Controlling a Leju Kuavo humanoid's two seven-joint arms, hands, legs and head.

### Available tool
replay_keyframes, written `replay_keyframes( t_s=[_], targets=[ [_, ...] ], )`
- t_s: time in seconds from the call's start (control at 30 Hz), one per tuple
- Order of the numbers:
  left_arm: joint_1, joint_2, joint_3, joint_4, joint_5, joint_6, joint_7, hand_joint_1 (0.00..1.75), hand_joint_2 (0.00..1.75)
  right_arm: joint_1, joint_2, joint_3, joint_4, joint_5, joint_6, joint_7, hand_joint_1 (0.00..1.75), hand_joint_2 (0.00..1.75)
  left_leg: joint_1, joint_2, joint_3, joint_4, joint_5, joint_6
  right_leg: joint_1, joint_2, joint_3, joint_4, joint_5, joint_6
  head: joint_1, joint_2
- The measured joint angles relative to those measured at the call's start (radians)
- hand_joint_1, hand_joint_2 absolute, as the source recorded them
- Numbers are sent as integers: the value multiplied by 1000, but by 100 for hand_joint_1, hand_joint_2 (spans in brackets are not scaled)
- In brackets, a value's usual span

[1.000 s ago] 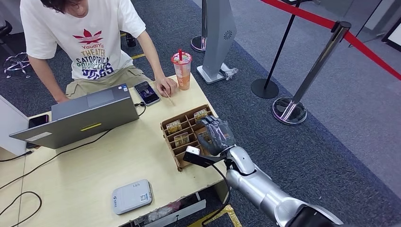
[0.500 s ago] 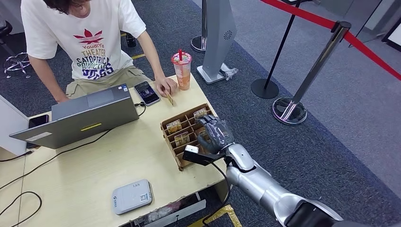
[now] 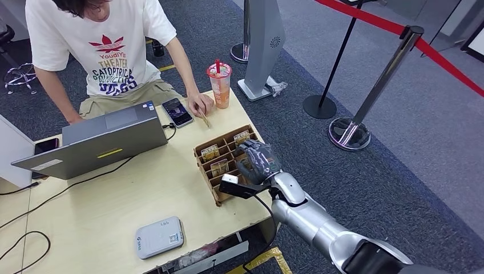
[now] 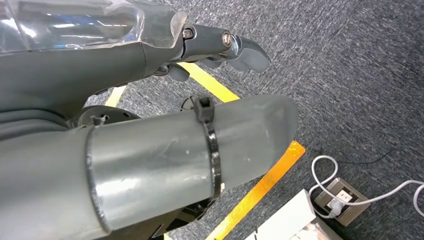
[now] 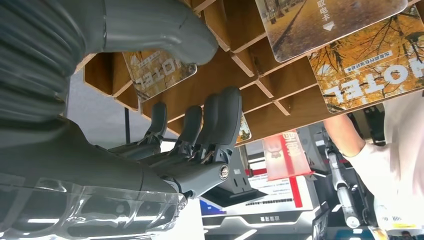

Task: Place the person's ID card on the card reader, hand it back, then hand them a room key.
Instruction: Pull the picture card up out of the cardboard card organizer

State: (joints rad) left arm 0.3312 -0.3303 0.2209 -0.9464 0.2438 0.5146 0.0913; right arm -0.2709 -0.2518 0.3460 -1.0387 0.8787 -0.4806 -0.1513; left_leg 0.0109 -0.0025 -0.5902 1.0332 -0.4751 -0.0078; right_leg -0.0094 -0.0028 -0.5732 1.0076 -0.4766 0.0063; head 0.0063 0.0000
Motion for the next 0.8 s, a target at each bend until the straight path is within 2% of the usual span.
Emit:
replay_keyframes(
  t_s=[0.33,0.57,0.8],
  targets=[
    [1,0,-1,-2,13,2,6,0,0,-3,0,3,-6,2,2,-9,89,175,0,0,0,0,0,0,0,0,0,0,0,0,0,0],
    [2,0,-2,-2,17,2,7,0,0,-9,0,3,-6,-1,1,-18,96,175,0,0,0,0,0,0,0,0,0,0,0,0,0,0],
    [2,0,-2,-2,18,-2,9,0,0,-10,-11,2,-24,-3,7,-18,91,175,0,0,0,0,0,0,0,0,0,0,0,0,0,0]
  ],
)
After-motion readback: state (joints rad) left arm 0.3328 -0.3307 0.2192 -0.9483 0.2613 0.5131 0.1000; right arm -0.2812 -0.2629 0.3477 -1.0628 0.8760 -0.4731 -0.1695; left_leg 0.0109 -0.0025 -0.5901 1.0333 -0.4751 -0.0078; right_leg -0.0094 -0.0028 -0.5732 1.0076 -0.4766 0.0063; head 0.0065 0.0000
